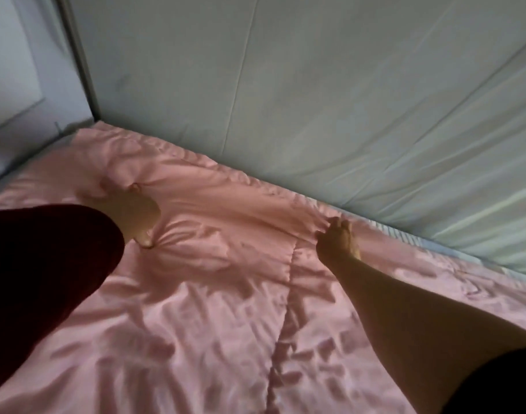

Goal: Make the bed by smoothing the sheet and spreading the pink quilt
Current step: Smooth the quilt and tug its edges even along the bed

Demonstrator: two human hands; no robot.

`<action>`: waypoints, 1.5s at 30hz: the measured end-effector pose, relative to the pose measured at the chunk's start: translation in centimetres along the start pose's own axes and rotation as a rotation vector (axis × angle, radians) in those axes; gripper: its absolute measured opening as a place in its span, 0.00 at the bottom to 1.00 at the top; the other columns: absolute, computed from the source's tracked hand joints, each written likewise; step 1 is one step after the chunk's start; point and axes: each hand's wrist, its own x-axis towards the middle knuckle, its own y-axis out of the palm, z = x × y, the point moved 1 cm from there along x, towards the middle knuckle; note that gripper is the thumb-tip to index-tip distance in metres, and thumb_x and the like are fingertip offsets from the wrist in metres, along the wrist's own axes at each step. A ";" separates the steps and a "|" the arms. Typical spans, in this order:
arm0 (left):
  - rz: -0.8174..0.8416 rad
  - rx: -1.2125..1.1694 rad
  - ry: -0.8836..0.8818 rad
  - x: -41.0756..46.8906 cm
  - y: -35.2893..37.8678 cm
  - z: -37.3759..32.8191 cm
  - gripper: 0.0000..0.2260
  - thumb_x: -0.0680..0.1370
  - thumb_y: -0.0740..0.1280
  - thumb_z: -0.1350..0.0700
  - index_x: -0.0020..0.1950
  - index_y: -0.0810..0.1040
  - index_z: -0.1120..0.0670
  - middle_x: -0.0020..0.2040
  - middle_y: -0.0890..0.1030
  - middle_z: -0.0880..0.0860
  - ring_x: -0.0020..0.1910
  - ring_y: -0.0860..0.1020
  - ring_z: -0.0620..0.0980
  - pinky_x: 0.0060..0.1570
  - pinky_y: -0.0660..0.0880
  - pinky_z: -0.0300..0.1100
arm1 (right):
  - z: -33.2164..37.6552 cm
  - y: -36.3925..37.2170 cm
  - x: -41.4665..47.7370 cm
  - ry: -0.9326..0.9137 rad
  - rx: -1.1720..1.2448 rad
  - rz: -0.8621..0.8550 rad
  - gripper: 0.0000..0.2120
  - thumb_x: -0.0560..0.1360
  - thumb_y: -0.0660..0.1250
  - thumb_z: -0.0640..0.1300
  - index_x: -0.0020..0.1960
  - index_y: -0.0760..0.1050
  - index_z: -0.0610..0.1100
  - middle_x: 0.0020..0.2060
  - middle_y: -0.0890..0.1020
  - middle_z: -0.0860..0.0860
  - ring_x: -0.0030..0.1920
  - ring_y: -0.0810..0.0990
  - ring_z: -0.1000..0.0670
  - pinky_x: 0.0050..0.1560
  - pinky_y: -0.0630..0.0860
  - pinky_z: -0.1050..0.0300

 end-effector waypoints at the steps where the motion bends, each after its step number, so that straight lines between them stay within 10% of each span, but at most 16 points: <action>1: -0.128 -0.059 0.065 -0.4 -0.9 -1.9 0.30 0.65 0.67 0.43 0.66 0.73 0.52 0.64 0.73 0.52 0.59 0.74 0.56 0.57 0.74 0.52 | -1.0 0.2 0.8 0.009 -0.010 0.039 0.21 0.79 0.60 0.43 0.70 0.65 0.38 0.68 0.67 0.40 0.68 0.67 0.41 0.66 0.65 0.49; 4: -0.528 -0.341 0.381 -3.8 -4.1 -11.6 0.21 0.71 0.59 0.63 0.63 0.73 0.57 0.63 0.72 0.55 0.58 0.73 0.59 0.54 0.74 0.53 | -2.4 0.2 2.9 -0.084 -0.017 -0.008 0.17 0.79 0.57 0.42 0.67 0.69 0.39 0.67 0.70 0.42 0.66 0.70 0.41 0.64 0.68 0.50; 7: -0.423 -0.579 0.650 -5.0 -3.2 -20.5 0.20 0.76 0.55 0.67 0.63 0.75 0.54 0.58 0.75 0.52 0.59 0.73 0.54 0.58 0.72 0.47 | -5.2 -2.3 4.3 -0.065 -0.049 -0.319 0.13 0.77 0.57 0.36 0.59 0.73 0.42 0.59 0.74 0.43 0.60 0.73 0.40 0.55 0.71 0.47; 10: -0.422 -0.702 0.444 -3.4 0.1 -23.4 0.12 0.79 0.61 0.63 0.61 0.75 0.58 0.55 0.78 0.59 0.57 0.75 0.61 0.55 0.71 0.50 | -9.5 -4.6 5.7 0.024 -0.224 -0.418 0.14 0.78 0.56 0.36 0.61 0.73 0.44 0.59 0.73 0.44 0.61 0.71 0.41 0.56 0.69 0.45; 15: -0.535 -0.428 0.285 -0.9 0.7 -26.6 0.22 0.80 0.55 0.44 0.71 0.67 0.52 0.64 0.76 0.59 0.57 0.76 0.64 0.53 0.74 0.55 | -18.1 -4.0 7.3 0.369 -0.091 -0.094 0.29 0.79 0.61 0.53 0.73 0.57 0.39 0.67 0.72 0.40 0.68 0.71 0.39 0.64 0.68 0.48; 22: -0.695 -0.287 0.335 -1.3 -0.2 -27.4 0.09 0.79 0.63 0.51 0.53 0.71 0.55 0.38 0.78 0.62 0.31 0.77 0.63 0.28 0.72 0.50 | -18.5 -4.2 7.3 0.337 -0.051 -0.145 0.17 0.82 0.55 0.50 0.66 0.69 0.43 0.62 0.77 0.41 0.63 0.75 0.40 0.57 0.71 0.51; 26: -0.793 -0.426 0.220 -1.1 -0.1 -27.1 0.05 0.79 0.61 0.57 0.53 0.71 0.57 0.44 0.76 0.63 0.43 0.75 0.65 0.41 0.69 0.55 | -15.4 -7.7 12.2 0.190 0.453 -0.430 0.13 0.81 0.56 0.47 0.63 0.70 0.44 0.58 0.79 0.42 0.60 0.76 0.41 0.49 0.66 0.53; 30: -0.825 -0.431 0.105 -0.9 0.5 -27.6 0.08 0.79 0.59 0.56 0.56 0.71 0.55 0.52 0.72 0.61 0.53 0.68 0.62 0.55 0.62 0.57 | -14.4 -0.4 11.7 -0.014 0.104 -0.110 0.16 0.79 0.56 0.50 0.66 0.68 0.53 0.68 0.70 0.51 0.73 0.60 0.43 0.72 0.55 0.44; 34: -0.811 -0.427 0.096 -0.5 0.7 -27.3 0.12 0.80 0.57 0.53 0.61 0.72 0.54 0.57 0.70 0.60 0.56 0.66 0.61 0.57 0.62 0.58 | -13.9 0.1 11.7 0.029 0.013 -0.007 0.20 0.81 0.48 0.55 0.70 0.64 0.52 0.72 0.65 0.50 0.76 0.54 0.46 0.74 0.45 0.39; 45: -0.856 -0.421 0.037 -0.1 1.2 -27.2 0.14 0.79 0.57 0.51 0.62 0.75 0.51 0.55 0.73 0.57 0.53 0.69 0.61 0.56 0.62 0.56 | -9.1 4.5 5.8 -0.136 -0.068 -0.184 0.32 0.79 0.42 0.63 0.79 0.48 0.50 0.79 0.47 0.48 0.78 0.41 0.48 0.76 0.36 0.45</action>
